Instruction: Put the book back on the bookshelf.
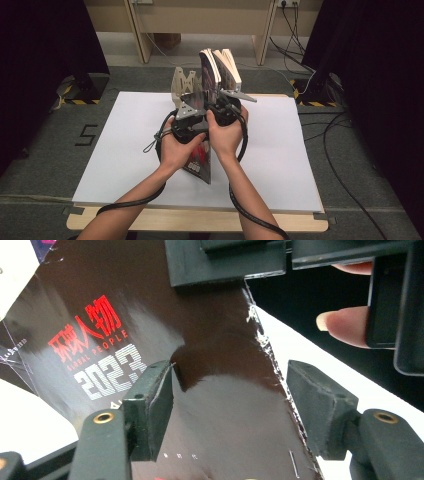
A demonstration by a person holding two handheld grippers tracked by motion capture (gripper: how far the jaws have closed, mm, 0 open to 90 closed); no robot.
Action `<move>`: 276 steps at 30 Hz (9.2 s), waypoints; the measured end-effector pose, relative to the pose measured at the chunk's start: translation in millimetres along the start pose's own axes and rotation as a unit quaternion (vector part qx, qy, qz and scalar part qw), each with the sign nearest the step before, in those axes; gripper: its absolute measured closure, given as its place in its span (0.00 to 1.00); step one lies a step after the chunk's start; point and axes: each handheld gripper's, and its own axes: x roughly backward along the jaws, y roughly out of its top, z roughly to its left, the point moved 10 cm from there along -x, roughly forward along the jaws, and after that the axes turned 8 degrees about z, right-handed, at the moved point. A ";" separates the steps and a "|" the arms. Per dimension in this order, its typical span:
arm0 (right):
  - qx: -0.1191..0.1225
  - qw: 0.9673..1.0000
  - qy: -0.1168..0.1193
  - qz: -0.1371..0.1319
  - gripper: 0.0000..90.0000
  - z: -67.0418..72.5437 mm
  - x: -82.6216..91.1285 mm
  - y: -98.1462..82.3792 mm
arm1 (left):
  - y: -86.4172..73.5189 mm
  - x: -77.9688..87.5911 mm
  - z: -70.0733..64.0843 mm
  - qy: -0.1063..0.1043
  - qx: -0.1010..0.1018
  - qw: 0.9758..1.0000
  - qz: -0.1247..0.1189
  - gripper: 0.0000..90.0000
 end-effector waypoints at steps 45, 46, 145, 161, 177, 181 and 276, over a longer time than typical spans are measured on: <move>0.010 0.999 0.051 0.015 0.95 36.3 -12.3 -11.6 | -23.0 24.8 25.3 0.063 0.024 0.998 0.004 0.74; 0.014 0.999 0.049 0.016 0.95 38.6 -13.7 -12.3 | -24.7 26.0 27.1 0.066 0.023 0.998 0.005 0.76; -0.080 0.990 -0.109 0.034 0.66 -208.3 59.3 -179.2 | 80.6 41.2 149.7 0.143 0.065 0.980 -0.123 0.97; -0.087 0.990 -0.109 0.033 0.66 -210.7 59.6 -179.9 | 92.8 16.0 150.4 0.141 0.062 0.974 -0.165 0.96; -0.087 0.990 -0.103 0.033 0.66 -209.6 60.1 -180.2 | 59.0 5.2 152.4 0.146 0.048 0.970 -0.187 0.95; -0.086 0.991 -0.102 0.034 0.66 -208.3 59.3 -180.7 | 53.3 3.9 151.2 0.143 0.044 0.972 -0.178 0.95; -0.085 0.992 -0.079 0.048 0.65 -196.4 50.5 -189.0 | 57.8 42.7 176.1 0.158 0.100 0.972 -0.144 0.58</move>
